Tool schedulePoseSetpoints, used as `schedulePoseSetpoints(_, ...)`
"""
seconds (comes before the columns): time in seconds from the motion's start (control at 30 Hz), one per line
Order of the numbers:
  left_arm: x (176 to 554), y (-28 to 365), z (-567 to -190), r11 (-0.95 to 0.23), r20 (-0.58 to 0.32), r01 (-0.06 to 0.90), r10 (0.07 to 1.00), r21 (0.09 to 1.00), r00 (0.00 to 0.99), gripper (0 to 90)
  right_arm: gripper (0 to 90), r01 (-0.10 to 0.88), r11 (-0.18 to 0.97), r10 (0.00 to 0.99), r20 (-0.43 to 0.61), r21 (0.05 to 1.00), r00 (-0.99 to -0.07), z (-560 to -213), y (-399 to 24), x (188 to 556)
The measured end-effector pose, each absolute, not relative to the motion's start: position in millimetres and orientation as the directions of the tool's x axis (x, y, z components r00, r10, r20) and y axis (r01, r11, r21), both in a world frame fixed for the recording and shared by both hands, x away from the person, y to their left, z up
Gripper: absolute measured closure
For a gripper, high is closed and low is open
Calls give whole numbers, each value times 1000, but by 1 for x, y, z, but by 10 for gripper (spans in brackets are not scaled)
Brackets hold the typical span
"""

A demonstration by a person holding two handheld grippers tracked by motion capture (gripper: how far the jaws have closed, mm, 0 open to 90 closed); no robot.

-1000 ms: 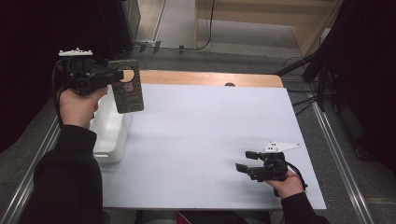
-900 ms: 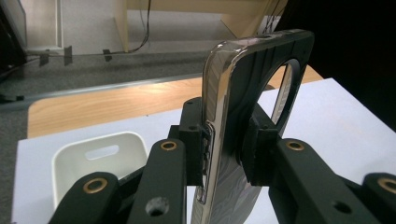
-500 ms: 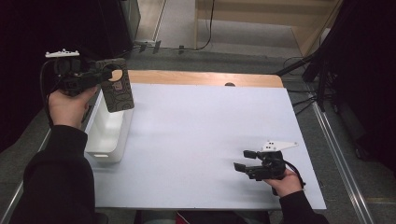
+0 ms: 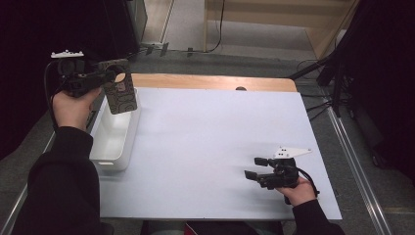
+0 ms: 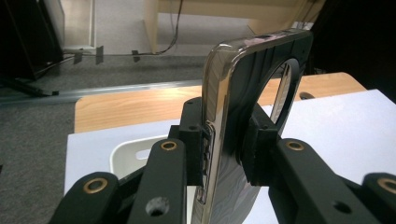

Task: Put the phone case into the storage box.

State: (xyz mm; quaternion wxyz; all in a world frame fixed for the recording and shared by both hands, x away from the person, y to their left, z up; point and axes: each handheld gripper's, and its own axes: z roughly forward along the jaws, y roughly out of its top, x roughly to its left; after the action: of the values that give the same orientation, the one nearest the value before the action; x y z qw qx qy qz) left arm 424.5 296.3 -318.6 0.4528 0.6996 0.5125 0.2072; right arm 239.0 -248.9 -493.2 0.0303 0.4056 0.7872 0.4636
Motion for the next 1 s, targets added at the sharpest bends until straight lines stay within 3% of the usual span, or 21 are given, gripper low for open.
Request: schedulePoseSetpoints(1.0,450,313,-327,-47,-140,505,935,862,325,730,263,617,225,680,332,754,-654,-494,-253,238)
